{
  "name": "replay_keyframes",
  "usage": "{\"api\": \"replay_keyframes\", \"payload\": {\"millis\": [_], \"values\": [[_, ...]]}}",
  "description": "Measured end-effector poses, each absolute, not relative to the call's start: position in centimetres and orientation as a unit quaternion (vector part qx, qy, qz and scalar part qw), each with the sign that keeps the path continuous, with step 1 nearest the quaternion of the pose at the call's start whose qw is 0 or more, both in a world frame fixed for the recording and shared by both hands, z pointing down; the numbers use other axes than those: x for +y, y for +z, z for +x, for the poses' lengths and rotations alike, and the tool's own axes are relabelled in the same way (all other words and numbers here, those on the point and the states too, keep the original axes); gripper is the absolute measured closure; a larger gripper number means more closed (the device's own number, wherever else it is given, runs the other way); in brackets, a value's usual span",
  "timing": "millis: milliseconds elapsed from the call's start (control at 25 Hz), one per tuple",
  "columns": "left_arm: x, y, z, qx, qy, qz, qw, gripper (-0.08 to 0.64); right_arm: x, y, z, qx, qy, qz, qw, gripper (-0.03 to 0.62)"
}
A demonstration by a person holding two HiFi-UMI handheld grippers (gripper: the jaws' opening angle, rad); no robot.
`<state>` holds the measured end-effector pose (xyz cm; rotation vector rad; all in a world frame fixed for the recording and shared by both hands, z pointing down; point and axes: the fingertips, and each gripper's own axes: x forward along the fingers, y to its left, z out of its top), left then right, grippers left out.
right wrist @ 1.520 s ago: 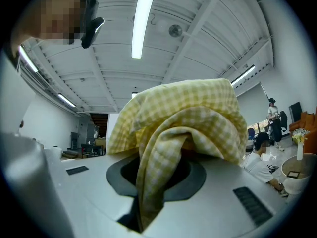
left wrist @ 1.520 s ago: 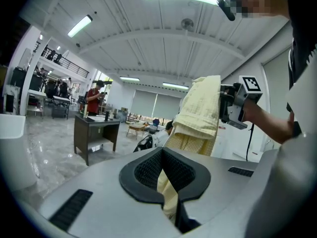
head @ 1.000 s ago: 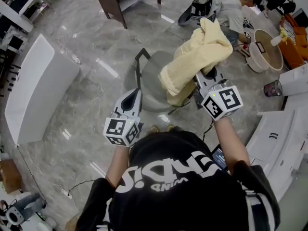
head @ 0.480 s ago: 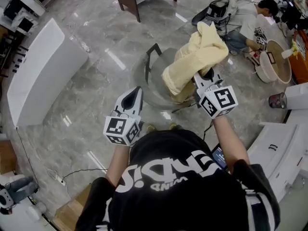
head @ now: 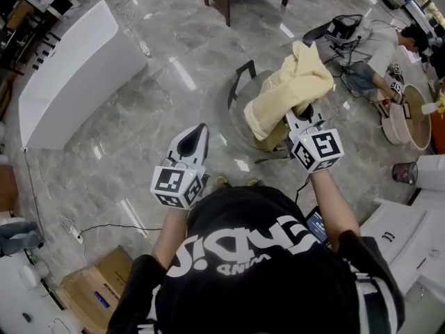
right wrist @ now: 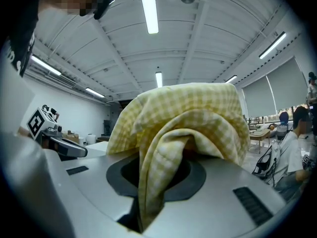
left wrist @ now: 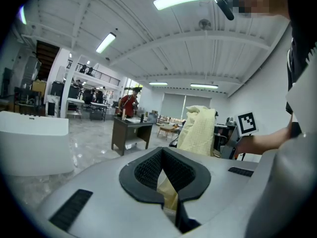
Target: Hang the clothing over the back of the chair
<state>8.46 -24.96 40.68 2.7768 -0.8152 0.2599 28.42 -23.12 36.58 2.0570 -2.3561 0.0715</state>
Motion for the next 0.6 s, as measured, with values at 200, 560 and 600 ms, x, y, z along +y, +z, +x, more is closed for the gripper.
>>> {"api": "replay_keyframes", "payload": {"millis": [200, 560, 600], "values": [[-25.5, 40.8, 6.2, -0.308, 0.088, 0.940, 0.121, 0.545, -24.7, 37.7, 26.5, -0.772, 0.025, 0.634, 0.017, 0.531], [-25.3, 40.9, 3.1, -0.343, 0.090, 0.927, 0.124, 0.545, -26.6, 38.7, 22.3, -0.804, 0.011, 0.594, 0.037, 0.531], [-25.3, 40.9, 2.8, -0.346, 0.090, 0.926, 0.124, 0.545, -26.7, 38.8, 22.0, -0.806, 0.009, 0.591, 0.040, 0.531]]}}
